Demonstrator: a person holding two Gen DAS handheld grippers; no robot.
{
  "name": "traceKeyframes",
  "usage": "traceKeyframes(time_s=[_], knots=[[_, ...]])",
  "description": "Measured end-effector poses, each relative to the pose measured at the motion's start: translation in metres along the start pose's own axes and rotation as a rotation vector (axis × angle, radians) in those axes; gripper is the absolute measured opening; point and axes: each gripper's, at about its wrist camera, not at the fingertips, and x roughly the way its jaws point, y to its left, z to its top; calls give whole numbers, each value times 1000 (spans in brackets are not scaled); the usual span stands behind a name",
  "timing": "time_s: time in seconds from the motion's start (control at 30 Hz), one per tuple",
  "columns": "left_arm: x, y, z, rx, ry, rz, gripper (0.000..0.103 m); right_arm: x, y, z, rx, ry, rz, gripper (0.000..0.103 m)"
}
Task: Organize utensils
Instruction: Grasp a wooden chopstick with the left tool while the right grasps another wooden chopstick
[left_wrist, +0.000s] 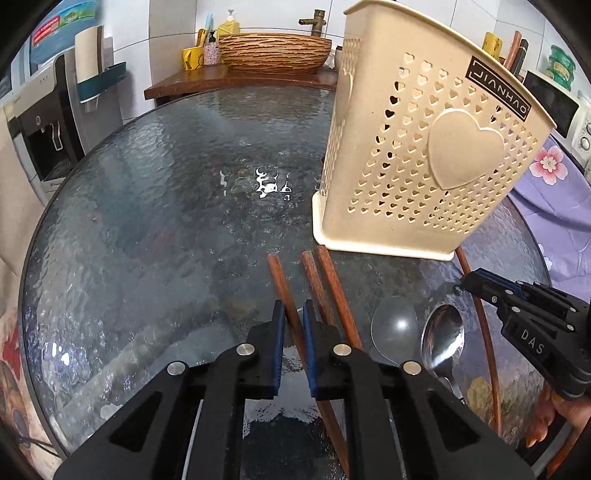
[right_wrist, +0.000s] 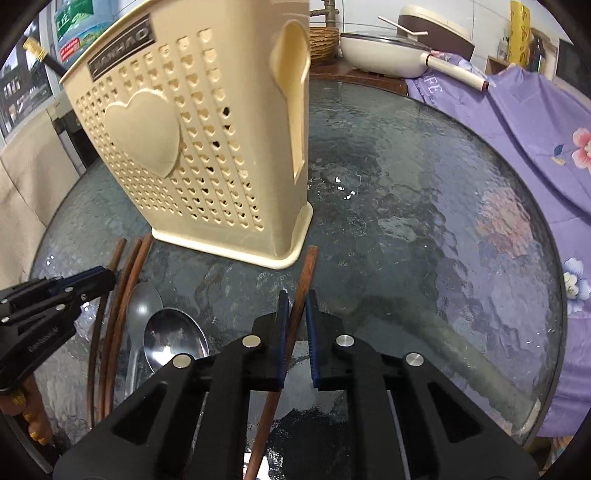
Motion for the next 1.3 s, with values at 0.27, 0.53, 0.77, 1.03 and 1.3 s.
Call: traceKeyframes(time_s=[0.27, 0.53, 0.77, 1.03, 1.3], knots=[[2, -3, 1, 40, 9, 9, 10, 1, -1, 1, -21, 4, 10, 9], [0, -6, -2, 53, 2, 17, 10, -5, 8, -11, -51, -9, -18, 9], [-1, -10, -5, 70, -1, 29, 9, -6, 14, -12, -72, -7, -41, 9], [-1, -17, -5, 110, 1, 52, 10, -8, 25, -15, -129, 3, -74, 9], [-2, -11, -4, 91, 2, 25, 9, -11, 15, -15, -94, -25, -38, 8]])
